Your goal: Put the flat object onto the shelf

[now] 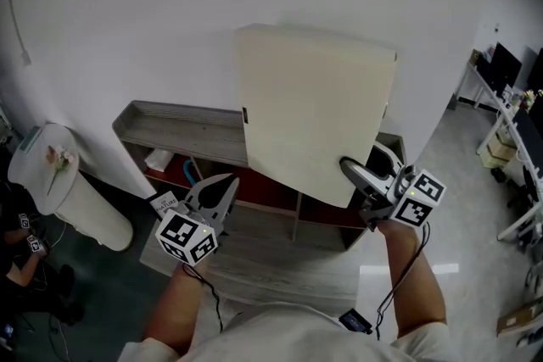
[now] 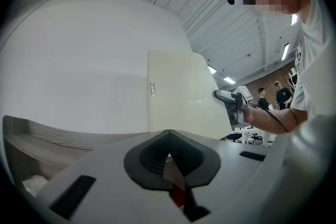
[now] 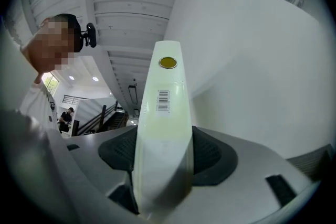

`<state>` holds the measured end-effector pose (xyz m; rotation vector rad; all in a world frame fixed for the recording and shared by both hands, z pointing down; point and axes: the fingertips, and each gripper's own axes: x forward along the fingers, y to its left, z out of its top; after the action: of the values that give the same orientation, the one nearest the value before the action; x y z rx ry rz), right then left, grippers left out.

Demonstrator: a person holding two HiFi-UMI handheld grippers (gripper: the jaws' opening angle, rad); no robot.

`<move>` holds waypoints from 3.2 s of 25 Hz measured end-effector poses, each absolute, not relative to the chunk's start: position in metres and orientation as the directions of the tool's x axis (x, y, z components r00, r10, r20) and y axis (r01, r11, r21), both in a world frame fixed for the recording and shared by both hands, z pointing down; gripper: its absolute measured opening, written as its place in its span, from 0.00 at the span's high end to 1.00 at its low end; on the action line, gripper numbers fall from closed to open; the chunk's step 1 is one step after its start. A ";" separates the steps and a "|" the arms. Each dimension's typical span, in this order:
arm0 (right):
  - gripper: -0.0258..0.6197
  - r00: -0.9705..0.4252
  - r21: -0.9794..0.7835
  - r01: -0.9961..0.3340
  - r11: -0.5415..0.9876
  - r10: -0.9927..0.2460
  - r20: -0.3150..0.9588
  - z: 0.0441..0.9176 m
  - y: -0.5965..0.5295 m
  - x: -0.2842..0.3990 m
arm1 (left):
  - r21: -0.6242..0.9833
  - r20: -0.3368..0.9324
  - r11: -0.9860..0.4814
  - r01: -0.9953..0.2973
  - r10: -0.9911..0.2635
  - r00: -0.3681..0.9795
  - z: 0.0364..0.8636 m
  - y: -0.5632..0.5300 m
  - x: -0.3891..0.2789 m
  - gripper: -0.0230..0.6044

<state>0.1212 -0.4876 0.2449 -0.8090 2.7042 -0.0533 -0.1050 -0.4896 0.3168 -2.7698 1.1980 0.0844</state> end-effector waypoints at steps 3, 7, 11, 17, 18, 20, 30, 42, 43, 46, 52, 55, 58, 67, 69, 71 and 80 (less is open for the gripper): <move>0.51 -0.784 -0.125 -0.544 0.830 -0.555 -0.278 0.245 -0.508 0.116 | -0.093 -0.103 -0.686 -0.722 -0.714 0.692 0.314 -0.507 -0.109 0.94; 0.51 -0.787 -0.119 -0.551 0.826 -0.561 -0.257 0.245 -0.529 0.112 | -0.081 -0.100 -0.706 -0.704 -0.697 0.710 0.315 -0.524 -0.105 0.94; 0.51 -0.788 -0.134 -0.546 0.827 -0.561 -0.252 0.248 -0.546 0.112 | -0.046 -0.107 -0.730 -0.682 -0.675 0.730 0.321 -0.539 -0.102 0.94; 0.50 -0.796 -0.129 -0.548 0.826 -0.563 -0.222 0.256 -0.567 0.114 | -0.011 -0.096 -0.740 -0.673 -0.669 0.737 0.333 -0.562 -0.100 0.94; 0.50 -0.801 -0.112 -0.551 0.827 -0.562 -0.205 0.257 -0.568 0.113 | -0.008 -0.093 -0.742 -0.671 -0.667 0.739 0.334 -0.565 -0.099 0.94; 0.49 -0.806 -0.088 -0.558 0.825 -0.564 -0.180 0.259 -0.571 0.113 | 0.000 -0.091 -0.746 -0.666 -0.663 0.743 0.336 -0.568 -0.095 0.94; 0.49 -0.800 -0.062 -0.581 0.812 -0.583 -0.143 0.267 -0.584 0.120 | 0.011 -0.090 -0.758 -0.652 -0.650 0.754 0.347 -0.578 -0.089 0.94; 0.48 -0.781 -0.049 -0.613 0.788 -0.615 -0.109 0.270 -0.581 0.123 | -0.002 -0.091 -0.753 -0.658 -0.655 0.750 0.343 -0.567 -0.086 0.94; 0.47 -0.777 -0.046 -0.620 0.783 -0.621 -0.105 0.271 -0.580 0.125 | -0.008 -0.091 -0.755 -0.656 -0.653 0.752 0.342 -0.564 -0.085 0.94; 0.47 -0.765 -0.047 -0.635 0.771 -0.637 -0.095 0.273 -0.574 0.132 | -0.020 -0.086 -0.759 -0.651 -0.647 0.757 0.341 -0.553 -0.079 0.94; 0.47 -0.753 -0.066 -0.646 0.761 -0.649 -0.109 0.274 -0.550 0.147 | -0.036 -0.092 -0.749 -0.662 -0.657 0.748 0.336 -0.531 -0.068 0.94; 0.47 -0.748 -0.062 -0.651 0.756 -0.654 -0.113 0.274 -0.531 0.153 | -0.039 -0.089 -0.746 -0.665 -0.660 0.746 0.336 -0.518 -0.059 0.94; 0.47 -0.756 -0.069 -0.638 0.767 -0.641 -0.128 0.276 -0.510 0.157 | -0.035 -0.086 -0.742 -0.669 -0.665 0.742 0.338 -0.506 -0.049 0.94; 0.47 -0.763 -0.041 -0.634 0.772 -0.634 -0.127 0.291 -0.450 0.163 | -0.039 -0.069 -0.737 -0.675 -0.672 0.737 0.344 -0.460 -0.015 0.94; 0.47 -0.767 -0.049 -0.629 0.776 -0.629 -0.124 0.296 -0.439 0.166 | -0.039 -0.067 -0.731 -0.681 -0.678 0.732 0.345 -0.448 -0.011 0.94; 0.47 -0.773 -0.058 -0.620 0.782 -0.622 -0.125 0.301 -0.427 0.168 | -0.042 -0.068 -0.725 -0.687 -0.684 0.726 0.347 -0.437 -0.009 0.94; 0.61 -0.810 -0.065 -0.567 0.821 -0.571 -0.134 0.326 -0.365 0.161 | -0.033 -0.036 -0.694 -0.720 -0.719 0.694 0.366 -0.375 -0.006 0.94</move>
<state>0.1605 -0.3646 0.3260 -0.8981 2.8560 -0.0337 -0.0058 -0.3747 0.3658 -2.8508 1.2109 0.0308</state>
